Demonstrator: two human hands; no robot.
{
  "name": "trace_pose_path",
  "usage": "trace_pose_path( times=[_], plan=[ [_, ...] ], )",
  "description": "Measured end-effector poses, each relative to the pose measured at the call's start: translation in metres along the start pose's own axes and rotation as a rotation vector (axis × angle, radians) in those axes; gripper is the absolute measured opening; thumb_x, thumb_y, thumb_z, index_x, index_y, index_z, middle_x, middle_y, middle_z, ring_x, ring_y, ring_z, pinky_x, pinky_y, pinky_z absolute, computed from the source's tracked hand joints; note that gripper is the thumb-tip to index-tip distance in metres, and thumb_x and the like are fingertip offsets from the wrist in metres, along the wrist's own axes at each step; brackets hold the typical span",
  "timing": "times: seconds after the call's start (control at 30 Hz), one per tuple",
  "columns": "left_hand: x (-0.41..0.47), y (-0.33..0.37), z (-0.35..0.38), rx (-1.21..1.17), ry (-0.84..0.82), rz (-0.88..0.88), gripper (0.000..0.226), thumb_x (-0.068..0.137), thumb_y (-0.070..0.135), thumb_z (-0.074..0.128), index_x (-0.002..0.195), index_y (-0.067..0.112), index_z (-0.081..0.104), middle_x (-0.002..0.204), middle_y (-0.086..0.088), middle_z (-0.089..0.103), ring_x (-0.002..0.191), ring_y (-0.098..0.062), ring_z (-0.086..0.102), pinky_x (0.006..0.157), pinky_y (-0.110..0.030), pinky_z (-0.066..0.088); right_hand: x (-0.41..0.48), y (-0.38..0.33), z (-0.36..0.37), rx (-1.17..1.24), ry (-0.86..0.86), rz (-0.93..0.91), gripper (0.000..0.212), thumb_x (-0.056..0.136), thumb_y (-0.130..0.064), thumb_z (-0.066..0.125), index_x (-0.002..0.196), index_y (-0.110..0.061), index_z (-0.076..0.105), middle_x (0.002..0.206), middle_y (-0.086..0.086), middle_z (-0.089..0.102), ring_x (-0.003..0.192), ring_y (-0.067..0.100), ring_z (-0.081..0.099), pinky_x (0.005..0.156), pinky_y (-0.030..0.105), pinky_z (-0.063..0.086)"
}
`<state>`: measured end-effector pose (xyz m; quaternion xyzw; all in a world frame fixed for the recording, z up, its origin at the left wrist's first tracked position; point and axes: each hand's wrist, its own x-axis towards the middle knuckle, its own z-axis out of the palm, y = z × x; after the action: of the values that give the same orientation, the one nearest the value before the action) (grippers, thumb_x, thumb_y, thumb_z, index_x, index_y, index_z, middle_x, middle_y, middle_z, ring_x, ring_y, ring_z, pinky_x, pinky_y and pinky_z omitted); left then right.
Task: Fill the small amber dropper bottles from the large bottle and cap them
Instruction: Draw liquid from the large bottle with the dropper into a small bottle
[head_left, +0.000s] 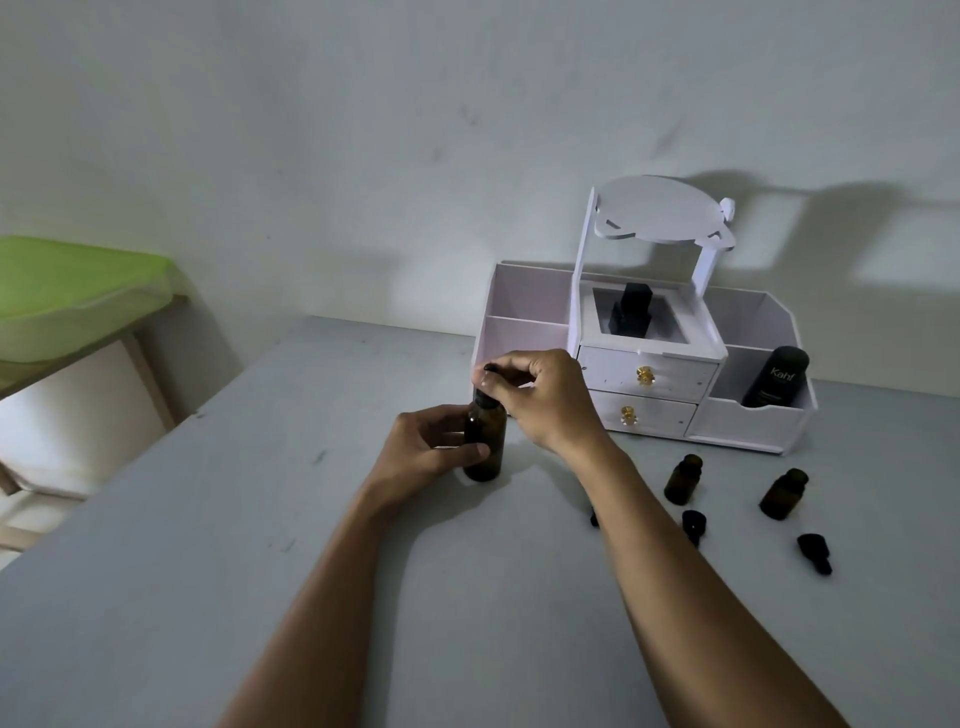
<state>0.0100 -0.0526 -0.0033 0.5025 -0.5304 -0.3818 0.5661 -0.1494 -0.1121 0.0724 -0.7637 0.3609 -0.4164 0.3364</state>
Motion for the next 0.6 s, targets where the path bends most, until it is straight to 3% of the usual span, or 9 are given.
trace_pose_path(
  times=[0.17, 0.43, 0.6],
  plan=[
    [-0.0003, 0.0000, -0.0009, -0.009, -0.013, 0.005, 0.042, 0.077, 0.000, 0.080, 0.118, 0.008, 0.072, 0.107, -0.009, 0.078, 0.100, -0.023, 0.075, 0.080, -0.025, 0.056, 0.0010, -0.0006, 0.0048, -0.029, 0.064, -0.023, 0.009, 0.086, -0.016, 0.076, 0.081, -0.010, 0.079, 0.071, -0.002, 0.073, 0.059, -0.004, 0.062, 0.062, 0.006, 0.047],
    [-0.0012, 0.0012, -0.0002, -0.001, -0.006, 0.013, 0.046, 0.071, 0.011, 0.081, 0.117, 0.009, 0.073, 0.106, -0.010, 0.078, 0.100, -0.025, 0.075, 0.085, -0.031, 0.058, 0.0018, -0.0008, 0.0083, -0.061, 0.111, -0.035, 0.010, 0.085, -0.016, 0.076, 0.078, -0.008, 0.078, 0.071, 0.003, 0.074, 0.061, 0.012, 0.065, 0.062, 0.015, 0.051],
    [-0.0024, 0.0034, -0.0001, 0.002, -0.006, 0.009, 0.045, 0.073, 0.007, 0.080, 0.117, 0.010, 0.073, 0.106, -0.008, 0.078, 0.099, -0.024, 0.075, 0.083, -0.027, 0.057, 0.0018, -0.0015, 0.0096, -0.063, 0.120, -0.045, 0.008, 0.085, -0.016, 0.076, 0.081, -0.010, 0.079, 0.073, -0.002, 0.072, 0.063, 0.007, 0.065, 0.064, 0.013, 0.051]
  ],
)
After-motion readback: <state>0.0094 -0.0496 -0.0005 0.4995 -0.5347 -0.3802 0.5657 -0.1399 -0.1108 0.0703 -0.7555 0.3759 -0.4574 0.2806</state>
